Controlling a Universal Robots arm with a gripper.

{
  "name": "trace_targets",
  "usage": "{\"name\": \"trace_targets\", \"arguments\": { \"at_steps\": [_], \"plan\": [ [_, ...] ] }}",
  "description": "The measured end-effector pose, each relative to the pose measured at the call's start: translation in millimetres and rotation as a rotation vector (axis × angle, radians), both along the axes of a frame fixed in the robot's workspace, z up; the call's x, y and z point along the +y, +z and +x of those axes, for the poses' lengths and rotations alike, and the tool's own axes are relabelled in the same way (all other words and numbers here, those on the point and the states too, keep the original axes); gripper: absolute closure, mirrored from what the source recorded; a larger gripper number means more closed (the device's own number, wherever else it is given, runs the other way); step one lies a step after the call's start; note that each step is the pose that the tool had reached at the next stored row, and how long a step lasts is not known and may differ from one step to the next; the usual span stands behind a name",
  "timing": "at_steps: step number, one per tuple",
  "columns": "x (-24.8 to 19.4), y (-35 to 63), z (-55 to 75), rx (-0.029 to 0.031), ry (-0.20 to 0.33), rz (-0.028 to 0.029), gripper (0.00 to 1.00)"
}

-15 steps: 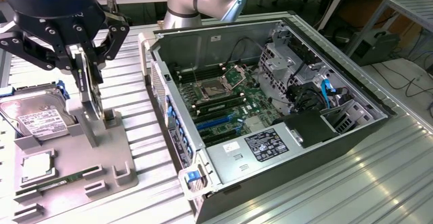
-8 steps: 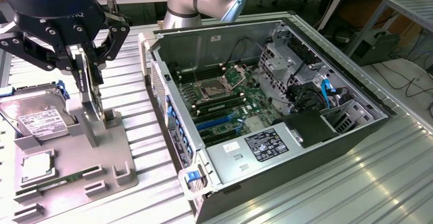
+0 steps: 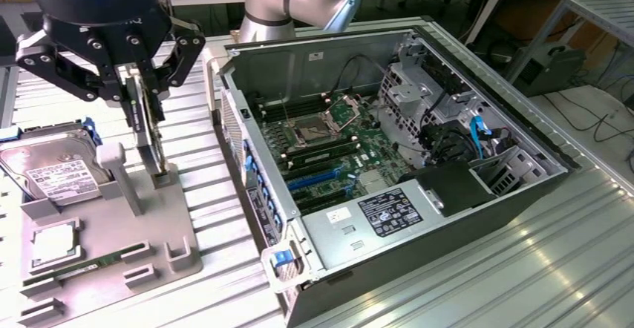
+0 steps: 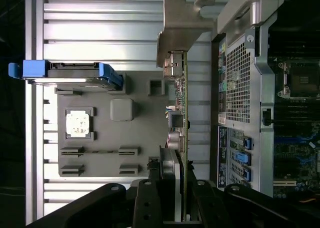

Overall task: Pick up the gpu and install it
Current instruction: 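Pick up the gpu and move the gpu toward the slot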

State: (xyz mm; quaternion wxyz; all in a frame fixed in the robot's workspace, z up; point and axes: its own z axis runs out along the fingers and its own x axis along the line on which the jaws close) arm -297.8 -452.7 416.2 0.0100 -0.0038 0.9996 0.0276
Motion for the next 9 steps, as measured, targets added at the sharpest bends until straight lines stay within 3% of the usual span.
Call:
{"name": "trace_targets", "arguments": {
  "at_steps": [9],
  "plan": [
    [0.0, -0.1, 9.8, 0.0002, 0.0, 0.0002, 0.72]
  ]
}}
